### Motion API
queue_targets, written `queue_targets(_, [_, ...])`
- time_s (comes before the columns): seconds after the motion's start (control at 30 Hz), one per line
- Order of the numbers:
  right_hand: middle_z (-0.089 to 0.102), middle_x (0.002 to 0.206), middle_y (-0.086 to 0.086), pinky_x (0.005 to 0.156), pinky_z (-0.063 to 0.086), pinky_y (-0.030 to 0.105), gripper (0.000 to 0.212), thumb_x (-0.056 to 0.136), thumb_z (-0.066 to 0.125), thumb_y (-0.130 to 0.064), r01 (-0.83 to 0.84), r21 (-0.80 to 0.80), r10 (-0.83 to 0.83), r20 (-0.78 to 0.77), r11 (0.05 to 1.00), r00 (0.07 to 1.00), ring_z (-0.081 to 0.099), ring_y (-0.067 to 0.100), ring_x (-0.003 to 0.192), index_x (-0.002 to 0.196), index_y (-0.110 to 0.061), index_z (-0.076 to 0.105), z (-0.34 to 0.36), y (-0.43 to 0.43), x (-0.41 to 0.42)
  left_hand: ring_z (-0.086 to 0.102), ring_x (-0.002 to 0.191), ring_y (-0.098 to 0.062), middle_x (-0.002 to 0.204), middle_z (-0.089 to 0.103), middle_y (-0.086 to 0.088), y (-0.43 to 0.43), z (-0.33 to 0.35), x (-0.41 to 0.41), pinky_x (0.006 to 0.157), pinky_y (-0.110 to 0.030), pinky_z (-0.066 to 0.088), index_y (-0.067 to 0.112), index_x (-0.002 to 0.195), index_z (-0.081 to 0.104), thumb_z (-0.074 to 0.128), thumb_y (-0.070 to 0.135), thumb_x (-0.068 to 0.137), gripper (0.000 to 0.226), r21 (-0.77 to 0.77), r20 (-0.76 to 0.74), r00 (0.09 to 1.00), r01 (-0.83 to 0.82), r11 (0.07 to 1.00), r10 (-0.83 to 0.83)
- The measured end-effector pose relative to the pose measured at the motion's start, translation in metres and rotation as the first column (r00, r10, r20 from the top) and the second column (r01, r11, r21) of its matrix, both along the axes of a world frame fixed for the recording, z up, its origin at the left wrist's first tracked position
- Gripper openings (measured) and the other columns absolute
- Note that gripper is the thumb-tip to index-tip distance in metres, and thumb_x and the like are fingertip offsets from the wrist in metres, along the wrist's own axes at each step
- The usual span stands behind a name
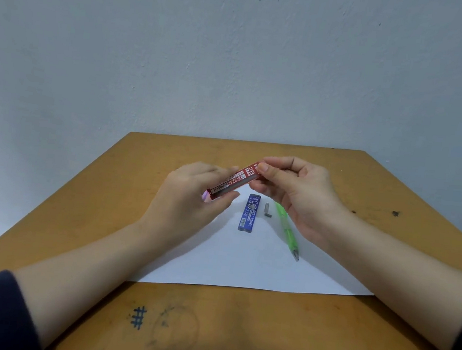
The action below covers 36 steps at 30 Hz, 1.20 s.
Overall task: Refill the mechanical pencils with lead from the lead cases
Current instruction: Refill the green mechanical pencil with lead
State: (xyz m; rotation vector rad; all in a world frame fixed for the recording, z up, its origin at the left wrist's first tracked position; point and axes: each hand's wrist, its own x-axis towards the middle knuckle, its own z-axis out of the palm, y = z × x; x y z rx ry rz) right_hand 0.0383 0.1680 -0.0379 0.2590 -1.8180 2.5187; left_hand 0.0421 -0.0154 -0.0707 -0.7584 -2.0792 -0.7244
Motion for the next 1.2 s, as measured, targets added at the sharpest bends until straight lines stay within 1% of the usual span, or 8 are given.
queue_targets(0.2, [0.072,0.075,0.009,0.073,0.057,0.026,0.024,0.074,0.067,0.007,-0.021,0.198,0.057,-0.178,0.98,0.982,0.071,0.023,0.067,0.094,-0.005,0.068,0.003,0.007,0.0,0.057,0.086,-0.005,0.099,0.069,-0.004,-0.003,0.001,-0.003,0.079,-0.005,0.04,0.003,0.115,0.067,0.065,0.014,0.086,0.032,-0.003,-0.015,1.0,0.005,1.0,-0.005])
queue_targets(0.43, [0.074,0.078,0.004,0.082,0.056,0.027,0.035,0.068,0.07,0.015,0.019,0.315,0.064,-0.249,0.949,0.966,0.071,0.018,0.075,0.088,-0.014,0.071,0.004,0.011,0.0,0.06,0.087,-0.006,0.1,0.069,0.0,-0.004,0.003,-0.004,0.08,-0.01,0.045,0.003,0.112,0.068,0.067,0.008,0.083,0.029,0.025,0.005,0.999,0.041,0.999,-0.041])
queue_targets(0.73, [0.073,0.073,0.001,0.076,0.055,0.022,0.038,0.069,0.065,0.019,0.024,0.356,0.104,-0.337,0.934,0.936,0.071,0.016,0.071,0.089,-0.012,0.071,0.002,0.015,-0.004,0.059,0.09,-0.004,0.102,0.06,0.011,-0.004,0.003,-0.003,0.082,-0.005,0.041,0.001,0.111,0.069,0.069,0.006,0.08,0.031,-0.041,-0.023,0.999,0.043,0.998,-0.044])
queue_targets(0.83, [0.073,0.073,0.001,0.073,0.054,0.02,0.038,0.072,0.063,0.019,-0.001,0.354,0.133,-0.348,0.935,0.928,0.071,0.016,0.071,0.094,-0.011,0.069,0.0,0.016,-0.006,0.06,0.089,-0.004,0.102,0.061,0.011,-0.006,0.003,-0.004,0.081,-0.004,0.042,0.001,0.11,0.069,0.069,0.007,0.08,0.031,-0.035,-0.015,0.998,0.053,0.998,-0.053])
queue_targets(0.93, [0.073,0.072,0.002,0.071,0.054,0.02,0.036,0.078,0.057,0.019,-0.027,0.327,0.145,-0.343,0.945,0.928,0.072,0.018,0.069,0.098,-0.009,0.068,-0.001,0.019,-0.008,0.061,0.087,-0.005,0.1,0.064,0.008,-0.008,0.004,-0.004,0.08,-0.01,0.045,0.003,0.111,0.069,0.069,0.009,0.08,0.031,-0.055,-0.009,0.998,0.056,0.997,-0.057])
queue_targets(1.03, [0.073,0.074,0.004,0.072,0.055,0.021,0.027,0.079,0.059,0.014,-0.056,0.28,0.15,-0.324,0.958,0.934,0.072,0.02,0.07,0.087,-0.008,0.074,-0.002,0.019,-0.01,0.06,0.086,-0.004,0.1,0.062,0.011,-0.009,0.003,-0.005,0.079,-0.01,0.045,0.003,0.112,0.069,0.069,0.009,0.081,0.031,-0.056,-0.011,0.998,0.055,0.997,-0.056])
queue_targets(1.1, [0.074,0.078,0.006,0.074,0.055,0.022,0.018,0.069,0.07,-0.002,-0.114,0.224,0.178,-0.291,0.968,0.94,0.071,0.021,0.074,0.08,-0.014,0.078,-0.003,0.018,-0.011,0.06,0.086,-0.002,0.101,0.062,0.011,-0.007,0.003,-0.005,0.078,-0.007,0.044,0.003,0.112,0.069,0.069,0.011,0.082,0.031,-0.027,-0.007,0.999,0.054,0.998,-0.054])
queue_targets(1.2, [0.073,0.08,0.006,0.076,0.053,0.021,0.029,0.05,0.077,-0.018,-0.174,0.143,0.204,-0.234,0.974,0.951,0.069,0.02,0.075,0.08,-0.016,0.078,-0.007,0.014,-0.012,0.055,0.085,0.008,0.099,0.065,0.01,-0.003,0.002,-0.002,0.077,0.0,0.039,0.003,0.111,0.069,0.065,0.02,0.084,0.032,0.04,0.024,0.998,0.06,0.997,-0.061])
